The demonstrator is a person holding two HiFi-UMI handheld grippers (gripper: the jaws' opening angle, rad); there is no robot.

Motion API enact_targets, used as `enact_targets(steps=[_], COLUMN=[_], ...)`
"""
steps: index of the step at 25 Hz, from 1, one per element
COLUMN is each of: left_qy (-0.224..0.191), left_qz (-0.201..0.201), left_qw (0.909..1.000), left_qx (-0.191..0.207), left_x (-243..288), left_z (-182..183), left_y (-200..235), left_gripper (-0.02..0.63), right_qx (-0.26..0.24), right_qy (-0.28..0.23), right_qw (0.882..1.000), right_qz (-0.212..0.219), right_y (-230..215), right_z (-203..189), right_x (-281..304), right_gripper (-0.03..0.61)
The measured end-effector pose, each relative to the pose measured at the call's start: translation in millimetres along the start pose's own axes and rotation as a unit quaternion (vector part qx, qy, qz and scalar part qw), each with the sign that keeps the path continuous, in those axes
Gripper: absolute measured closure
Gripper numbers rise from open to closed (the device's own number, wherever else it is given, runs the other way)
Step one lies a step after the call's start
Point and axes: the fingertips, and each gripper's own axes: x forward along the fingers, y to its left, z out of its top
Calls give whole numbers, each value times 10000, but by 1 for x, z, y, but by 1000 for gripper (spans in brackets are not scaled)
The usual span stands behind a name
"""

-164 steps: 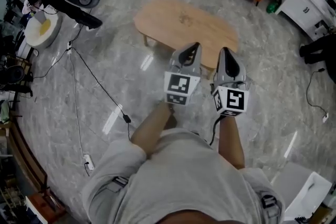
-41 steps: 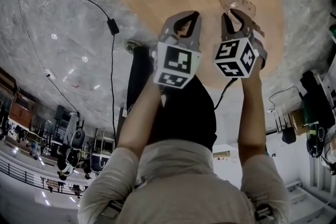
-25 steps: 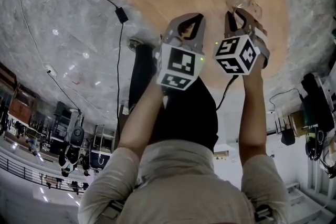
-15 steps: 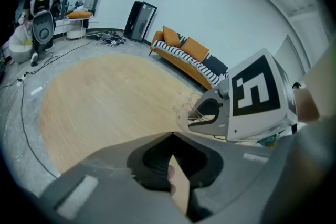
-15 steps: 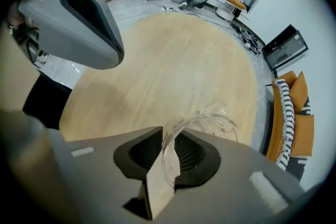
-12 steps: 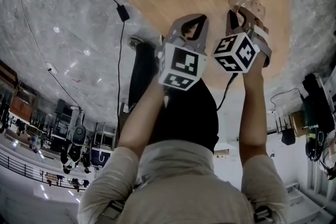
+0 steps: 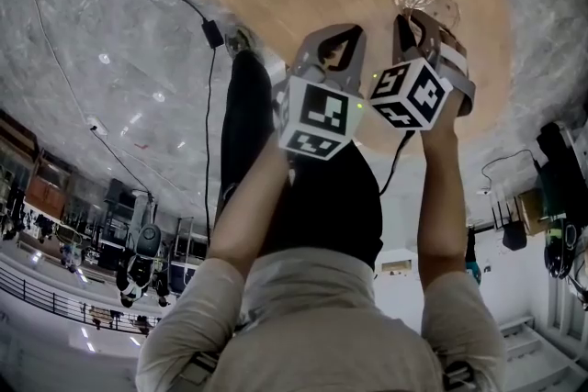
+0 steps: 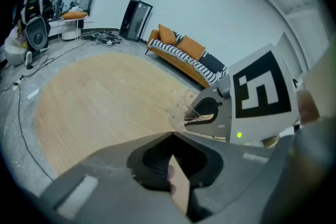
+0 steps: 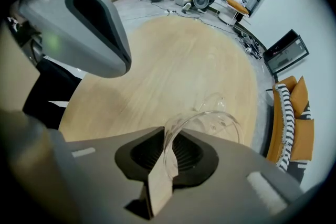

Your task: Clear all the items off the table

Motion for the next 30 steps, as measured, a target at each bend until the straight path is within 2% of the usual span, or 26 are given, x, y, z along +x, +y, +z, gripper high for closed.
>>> enact_targets(steps=[8,15,24,27,30], left_qy=[65,86,38,0,-106], left_qz=[-53,-130,-27,-65,-107], left_qw=[9999,9996,9993,9987,9980], left_qx=[101,248,368,502,607], left_x=[-15,-29,-64,-71,-81], left_z=[-12,-16,-7,-4,4], left_y=[9,12,19,16,9], left_gripper=[594,594,594,594,594], right_qx=[463,690,1070,1208,1564], right_qy=[-580,-827,-1218,-1388,-1686], right_qw=[9971,9939,9855,9812,9712], right_qz=[-156,-251,-492,-588,-627], right_y=[7,15,20,21,22], right_z=[30,46,58,62,63], right_x=[-17,-33,-78,-91,-109], right_gripper=[526,528,528,529,529])
